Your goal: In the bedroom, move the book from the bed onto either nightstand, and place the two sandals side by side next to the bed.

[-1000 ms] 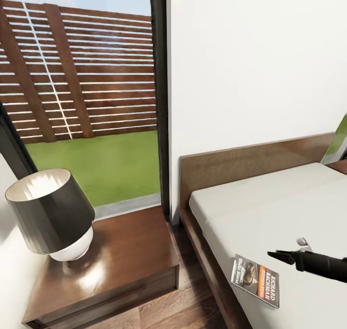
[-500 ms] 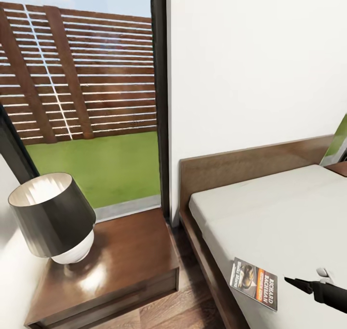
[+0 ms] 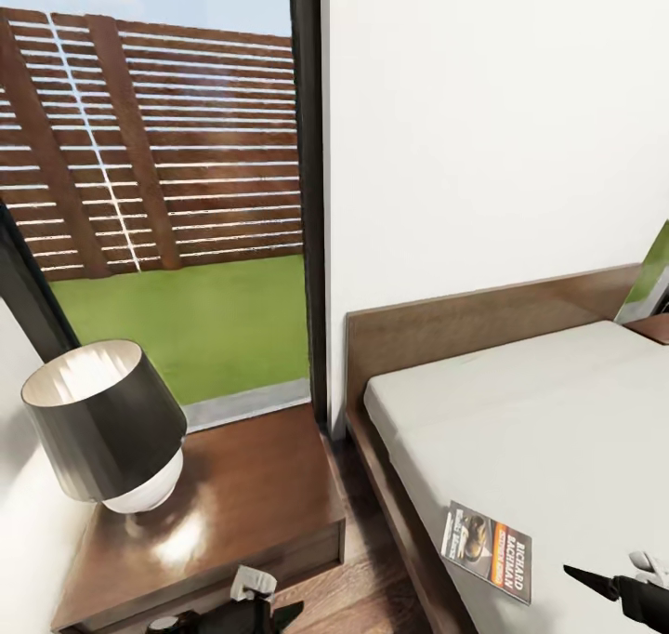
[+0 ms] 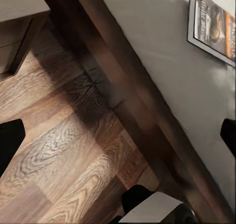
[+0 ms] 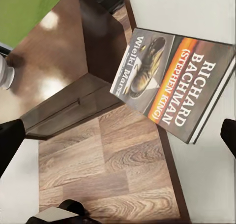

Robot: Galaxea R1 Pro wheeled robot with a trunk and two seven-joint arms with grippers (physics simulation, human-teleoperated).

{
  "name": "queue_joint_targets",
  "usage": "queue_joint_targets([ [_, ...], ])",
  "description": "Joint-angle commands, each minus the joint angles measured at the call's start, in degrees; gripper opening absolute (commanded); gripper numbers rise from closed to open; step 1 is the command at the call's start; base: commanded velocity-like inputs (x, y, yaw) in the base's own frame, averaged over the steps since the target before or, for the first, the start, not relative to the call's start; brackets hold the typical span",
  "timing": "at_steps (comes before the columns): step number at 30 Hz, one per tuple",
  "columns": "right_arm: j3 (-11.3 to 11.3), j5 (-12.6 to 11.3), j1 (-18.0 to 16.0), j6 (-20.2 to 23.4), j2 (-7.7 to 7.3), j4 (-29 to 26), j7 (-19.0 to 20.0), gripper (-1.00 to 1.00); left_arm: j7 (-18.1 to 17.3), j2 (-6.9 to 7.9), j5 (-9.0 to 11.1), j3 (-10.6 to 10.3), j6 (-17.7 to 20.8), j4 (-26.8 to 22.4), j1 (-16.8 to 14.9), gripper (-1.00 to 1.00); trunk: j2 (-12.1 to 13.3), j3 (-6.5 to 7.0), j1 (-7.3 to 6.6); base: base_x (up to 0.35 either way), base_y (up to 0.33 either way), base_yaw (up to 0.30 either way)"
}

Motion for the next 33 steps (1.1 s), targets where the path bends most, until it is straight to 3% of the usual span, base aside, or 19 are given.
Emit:
queue_joint_targets([
  [1, 0.12, -0.43, -0.04, 0.55, -0.03, 0.47, 0.15, 1.00, -1.06, -0.41, -0.43, 0.47, 1.26, -1.18, -0.01, 1.00, 0.38, 0.12, -0.23, 0.000, 0.000, 0.000],
  [6, 0.12, -0.43, -0.04, 0.40, -0.03, 1.25, 0.17, 1.00, -2.10, -2.11, 0.04, 0.53, 2.54, -3.84, -0.03, 1.00, 2.39, 1.02, -1.33, 0.000, 0.000, 0.000],
  [10, 0.09, -0.43, -0.04, -0.51, -0.03, 1.36, 0.17, 1.00, -2.18, -4.21, 3.01, 0.55, 3.19, -4.56, -0.41, 1.00, 3.59, 1.56, -1.98, 0.000, 0.000, 0.000],
  [12, 0.10, -0.43, -0.04, -1.00, -0.03, 1.37, 0.17, 1.00, -2.26, -4.83, 4.50, 0.55, 5.37, -4.78, -0.59, 1.00, 3.59, 1.56, -1.98, 0.000, 0.000, 0.000],
  [15, 0.09, -0.43, -0.04, -1.15, -0.03, 1.38, 0.17, 1.00, -2.60, -5.54, 5.00, 0.55, 7.17, -5.05, -0.70, 1.00, 3.59, 1.56, -1.98, 0.000, 0.000, 0.000],
  [17, 0.11, -0.43, -0.04, -1.21, -0.03, 1.38, 0.17, 1.00, -4.41, -6.39, 5.21, 0.55, 8.31, -5.87, -0.85, 1.00, 3.59, 1.56, -1.98, 0.000, 0.000, 0.000],
  [21, 0.11, -0.43, -0.04, -1.25, -0.03, 1.38, 0.19, 1.00, -13.83, -6.81, 5.29, 0.55, 12.71, -7.90, -1.42, 1.00, 3.59, 1.56, -1.98, 0.000, 0.000, 0.000],
  [27, 0.04, -0.46, -0.04, -1.20, -0.09, 1.38, 0.41, 1.00, -18.24, -6.82, 5.26, 0.49, 14.48, -8.18, -1.74, 1.00, 3.59, 1.56, -1.98, 0.000, 0.000, 0.000],
  [29, 0.02, -0.49, -0.04, -1.18, -0.24, 1.27, 2.00, 1.00, -18.53, -6.79, 5.26, 0.48, 14.54, -8.16, -1.75, 1.00, 3.59, 1.56, -1.98, 0.000, 0.000, 0.000],
  [31, -0.06, -0.51, -0.04, -1.04, -0.44, 0.87, 8.96, 1.00, -18.71, -6.73, 5.24, 0.51, 14.59, -8.03, -1.77, 1.00, 3.59, 1.56, -1.98, 0.000, 0.000, 0.000],
  [32, -0.84, -0.56, -0.04, -0.62, -1.07, -0.28, 14.25, 1.00, -18.76, -6.64, 5.20, 0.51, 14.52, -7.92, -1.77, 1.00, 3.59, 1.56, -1.98, 0.000, 0.000, 0.000],
  [33, -1.11, -0.54, -0.04, -0.53, -1.68, -1.27, 15.21, 1.00, -18.77, -6.62, 5.19, 0.46, 14.49, -7.88, -1.77, 1.00, 3.59, 1.56, -1.98, 0.000, 0.000, 0.000],
])
